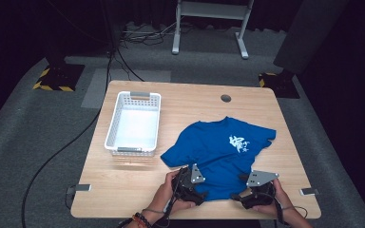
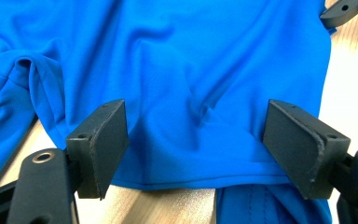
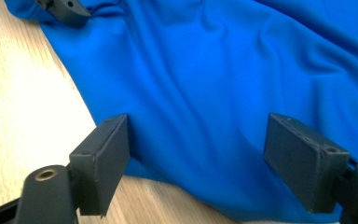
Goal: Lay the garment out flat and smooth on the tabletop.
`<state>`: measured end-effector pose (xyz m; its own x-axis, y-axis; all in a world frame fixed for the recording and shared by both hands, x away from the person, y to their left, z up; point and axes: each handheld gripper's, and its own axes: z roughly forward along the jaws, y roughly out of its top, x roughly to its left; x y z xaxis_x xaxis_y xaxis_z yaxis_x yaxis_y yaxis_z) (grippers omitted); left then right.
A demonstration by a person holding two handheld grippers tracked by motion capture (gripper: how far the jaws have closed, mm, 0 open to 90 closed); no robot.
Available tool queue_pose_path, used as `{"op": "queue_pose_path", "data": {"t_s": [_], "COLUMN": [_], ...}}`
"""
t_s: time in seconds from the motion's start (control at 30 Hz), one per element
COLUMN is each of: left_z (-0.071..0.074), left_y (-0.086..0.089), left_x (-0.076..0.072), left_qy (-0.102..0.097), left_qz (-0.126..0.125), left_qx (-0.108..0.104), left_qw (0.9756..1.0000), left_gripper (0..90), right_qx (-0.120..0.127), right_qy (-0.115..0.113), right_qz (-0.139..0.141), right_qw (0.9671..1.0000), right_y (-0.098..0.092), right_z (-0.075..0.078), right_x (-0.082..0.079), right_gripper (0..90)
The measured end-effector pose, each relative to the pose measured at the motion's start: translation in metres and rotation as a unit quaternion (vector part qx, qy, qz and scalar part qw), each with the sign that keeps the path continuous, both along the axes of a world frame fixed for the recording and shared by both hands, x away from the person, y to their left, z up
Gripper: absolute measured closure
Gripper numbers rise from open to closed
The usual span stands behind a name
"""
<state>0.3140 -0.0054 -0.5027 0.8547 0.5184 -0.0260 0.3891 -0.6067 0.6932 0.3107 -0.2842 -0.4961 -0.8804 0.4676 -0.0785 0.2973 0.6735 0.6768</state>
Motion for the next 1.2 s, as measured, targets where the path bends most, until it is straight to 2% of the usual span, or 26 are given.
{"op": "queue_pose_path", "data": {"t_s": [0.1, 0.23, 0.3, 0.47, 0.53, 0.7, 0.73, 0.8, 0.87, 0.93, 0.97, 1.0, 1.07, 1.17, 1.2], "left_z": [0.000, 0.000, 0.000, 0.001, 0.001, 0.002, 0.003, 0.006, 0.010, 0.016, 0.018, 0.019, 0.017, 0.011, 0.009], "left_y": [0.002, 0.007, 0.011, 0.020, 0.024, 0.024, 0.023, 0.021, 0.018, 0.012, 0.007, 0.002, -0.010, -0.021, -0.023], "left_x": [0.001, 0.004, 0.006, 0.012, 0.012, 0.012, 0.011, 0.009, 0.006, 0.003, 0.001, -0.001, -0.002, 0.002, 0.004], "left_qy": [0.003, 0.006, 0.007, 0.009, 0.007, 0.000, -0.005, -0.012, -0.012, -0.010, -0.008, -0.008, -0.016, -0.013, -0.014], "left_qz": [0.003, 0.011, 0.019, 0.032, 0.039, 0.048, 0.046, 0.048, 0.047, 0.038, 0.029, 0.021, 0.008, 0.002, 0.003], "left_qx": [-0.005, -0.012, -0.014, -0.010, -0.008, -0.006, -0.007, -0.010, -0.025, -0.047, -0.054, -0.053, -0.036, -0.021, -0.013], "left_qw": [1.0000, 0.9998, 0.9997, 0.9994, 0.9992, 0.9988, 0.9989, 0.9987, 0.9985, 0.9981, 0.9981, 0.9983, 0.9992, 0.9997, 0.9998], "left_gripper": [23.0, 24.3, 24.7, 25.0, 25.3, 25.4, 25.0, 24.5, 24.0, 22.8, 22.3, 22.0, 21.8, 22.1, 22.5], "right_qx": [0.001, -0.010, -0.016, -0.034, -0.041, -0.049, -0.052, -0.060, -0.062, -0.044, -0.038, -0.037, -0.029, -0.043, -0.050], "right_qy": [0.006, 0.019, 0.030, 0.040, 0.042, 0.037, 0.026, 0.019, 0.013, 0.016, 0.010, 0.000, -0.003, -0.005, 0.002], "right_qz": [0.002, 0.000, -0.005, -0.018, -0.025, -0.029, -0.030, -0.025, -0.025, -0.028, -0.035, -0.043, -0.052, -0.058, -0.058], "right_qw": [1.0000, 0.9998, 0.9994, 0.9985, 0.9980, 0.9977, 0.9979, 0.9977, 0.9977, 0.9985, 0.9986, 0.9984, 0.9982, 0.9974, 0.9971], "right_y": [-0.001, -0.008, -0.014, -0.031, -0.040, -0.049, -0.049, -0.048, -0.048, -0.050, -0.051, -0.050, -0.049, -0.046, -0.046], "right_z": [0.000, 0.002, 0.003, 0.006, 0.007, 0.009, 0.009, 0.010, 0.011, 0.014, 0.015, 0.016, 0.016, 0.011, 0.008], "right_x": [0.002, 0.003, 0.004, 0.002, -0.003, -0.007, -0.009, -0.011, -0.012, -0.011, -0.010, -0.009, -0.006, 0.000, 0.001], "right_gripper": [23.7, 23.6, 23.3, 23.2, 22.4, 21.3, 21.3, 20.5, 20.5, 20.6, 20.5, 20.4, 19.8, 19.4, 19.2]}}
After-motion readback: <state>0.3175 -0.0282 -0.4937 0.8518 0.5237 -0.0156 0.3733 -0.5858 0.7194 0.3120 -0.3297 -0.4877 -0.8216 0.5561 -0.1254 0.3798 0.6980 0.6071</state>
